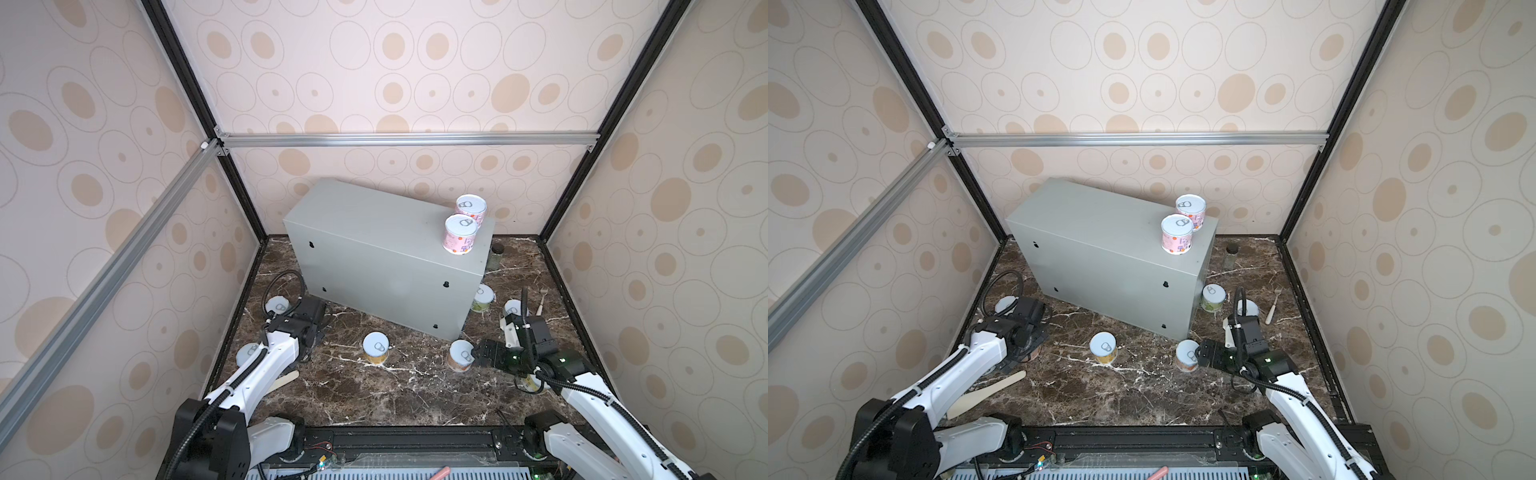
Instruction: Place and organize the canned foods onto the counter
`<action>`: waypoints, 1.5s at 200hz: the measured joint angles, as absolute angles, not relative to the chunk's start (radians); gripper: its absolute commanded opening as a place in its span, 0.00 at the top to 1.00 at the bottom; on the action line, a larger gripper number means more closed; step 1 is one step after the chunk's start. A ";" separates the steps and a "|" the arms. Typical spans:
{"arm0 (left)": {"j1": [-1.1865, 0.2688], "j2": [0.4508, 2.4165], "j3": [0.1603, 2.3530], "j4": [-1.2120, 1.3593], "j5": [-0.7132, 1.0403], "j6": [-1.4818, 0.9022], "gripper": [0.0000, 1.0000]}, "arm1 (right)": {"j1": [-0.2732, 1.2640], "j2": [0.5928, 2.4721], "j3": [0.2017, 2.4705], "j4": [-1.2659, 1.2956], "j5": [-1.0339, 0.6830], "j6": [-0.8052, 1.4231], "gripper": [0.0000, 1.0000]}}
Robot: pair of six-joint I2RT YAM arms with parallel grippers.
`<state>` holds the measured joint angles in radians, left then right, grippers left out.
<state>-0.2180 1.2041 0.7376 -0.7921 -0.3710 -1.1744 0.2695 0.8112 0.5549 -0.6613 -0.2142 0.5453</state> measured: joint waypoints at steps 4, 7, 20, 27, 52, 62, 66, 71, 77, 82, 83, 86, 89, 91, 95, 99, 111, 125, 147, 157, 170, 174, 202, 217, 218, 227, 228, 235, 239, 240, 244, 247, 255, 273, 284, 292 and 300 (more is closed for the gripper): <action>-0.217 1.209 0.736 -0.785 -0.365 -1.172 0.01 | 0.270 0.817 0.555 -0.661 -0.210 0.548 0.01; -0.216 1.214 0.735 -0.779 -0.360 -1.169 0.01 | 0.270 0.822 0.554 -0.661 -0.207 0.551 0.01; -0.215 1.230 0.731 -0.757 -0.343 -1.158 0.01 | 0.270 0.839 0.555 -0.663 -0.200 0.562 0.01; -0.213 1.239 0.731 -0.747 -0.338 -1.154 0.01 | 0.270 0.845 0.555 -0.665 -0.195 0.565 0.01; -0.192 1.281 0.731 -0.720 -0.334 -1.136 0.01 | 0.270 0.849 0.567 -0.690 -0.163 0.573 0.01; -0.179 1.291 0.730 -0.711 -0.332 -1.131 0.01 | 0.270 0.852 0.584 -0.702 -0.150 0.574 0.01; -0.173 1.293 0.729 -0.707 -0.331 -1.129 0.01 | 0.270 0.854 0.592 -0.707 -0.145 0.575 0.01; -0.166 1.293 0.727 -0.702 -0.329 -1.128 0.01 | 0.270 0.857 0.604 -0.714 -0.139 0.575 0.01; -0.157 1.293 0.722 -0.692 -0.327 -1.127 0.01 | 0.270 0.862 0.618 -0.720 -0.133 0.575 0.01; -0.150 1.293 0.720 -0.687 -0.324 -1.126 0.01 | 0.270 0.867 0.630 -0.723 -0.130 0.575 0.01; -0.149 1.293 0.718 -0.685 -0.323 -1.125 0.01 | 0.270 0.868 0.632 -0.723 -0.129 0.575 0.01; -0.146 1.293 0.717 -0.682 -0.323 -1.125 0.01 | 0.270 0.870 0.638 -0.725 -0.126 0.575 0.01; -0.142 1.293 0.714 -0.677 -0.321 -1.125 0.01 | 0.270 0.874 0.645 -0.726 -0.125 0.576 0.01; -0.140 1.293 0.711 -0.673 -0.319 -1.124 0.01 | 0.270 0.875 0.649 -0.727 -0.125 0.576 0.01; -0.136 1.293 0.707 -0.667 -0.318 -1.124 0.01 | 0.270 0.879 0.655 -0.726 -0.123 0.576 0.01; -0.132 1.293 0.702 -0.659 -0.315 -1.123 0.01 | 0.270 0.882 0.660 -0.726 -0.122 0.577 0.01; -0.125 1.292 0.689 -0.638 -0.308 -1.122 0.01 | 0.270 0.891 0.670 -0.722 -0.122 0.580 0.01; -0.121 1.291 0.675 -0.614 -0.304 -1.122 0.01 | 0.270 0.899 0.671 -0.718 -0.123 0.583 0.01; -0.118 1.293 0.661 -0.588 -0.303 -1.122 0.01 | 0.270 0.916 0.671 -0.715 -0.124 0.583 0.01; -0.117 1.297 0.661 -0.581 -0.305 -1.122 0.01 | 0.270 0.924 0.671 -0.710 -0.127 0.579 0.01; -0.117 1.310 0.661 -0.573 -0.308 -1.122 0.01 | 0.270 0.936 0.672 -0.703 -0.130 0.575 0.01; -0.117 1.316 0.661 -0.571 -0.310 -1.122 0.01 | 0.270 0.941 0.672 -0.700 -0.131 0.571 0.01; -0.115 1.353 0.663 -0.555 -0.326 -1.126 0.01 | 0.270 0.977 0.685 -0.678 -0.139 0.551 0.01; -0.114 1.370 0.664 -0.550 -0.335 -1.130 0.01 | 0.270 0.989 0.692 -0.662 -0.142 0.539 0.01; -0.114 1.370 0.664 -0.550 -0.336 -1.130 0.01 | 0.270 0.990 0.693 -0.662 -0.142 0.539 0.01; -0.114 1.380 0.667 -0.547 -0.344 -1.131 0.01 | 0.270 0.995 0.698 -0.657 -0.143 0.532 0.01; -0.114 1.381 0.667 -0.546 -0.345 -1.132 0.01 | 0.270 0.996 0.699 -0.656 -0.144 0.530 0.01; -0.114 1.388 0.669 -0.543 -0.352 -1.132 0.01 | 0.270 0.999 0.704 -0.651 -0.145 0.525 0.01; -0.113 1.392 0.670 -0.540 -0.357 -1.133 0.01 | 0.270 1.000 0.706 -0.648 -0.146 0.522 0.01; -0.113 1.393 0.670 -0.540 -0.358 -1.133 0.01 | 0.270 1.000 0.706 -0.646 -0.146 0.521 0.01; -0.113 1.396 0.671 -0.536 -0.362 -1.133 0.01 | 0.270 1.000 0.707 -0.643 -0.146 0.517 0.01; -0.113 1.398 0.672 -0.534 -0.366 -1.133 0.01 | 0.270 1.000 0.708 -0.641 -0.146 0.514 0.01; -0.113 1.404 0.672 -0.527 -0.374 -1.133 0.01 | 0.270 1.000 0.709 -0.635 -0.146 0.509 0.01; -0.113 1.415 0.672 -0.508 -0.391 -1.132 0.01 | 0.270 1.000 0.709 -0.627 -0.146 0.503 0.01; -0.113 1.422 0.672 -0.496 -0.400 -1.132 0.01 | 0.270 1.000 0.709 -0.619 -0.146 0.503 0.01; -0.113 1.426 0.672 -0.487 -0.406 -1.131 0.02 | 0.270 1.000 0.709 -0.614 -0.146 0.503 0.01; -0.113 1.430 0.670 -0.476 -0.412 -1.131 0.02 | 0.270 1.000 0.709 -0.609 -0.146 0.503 0.01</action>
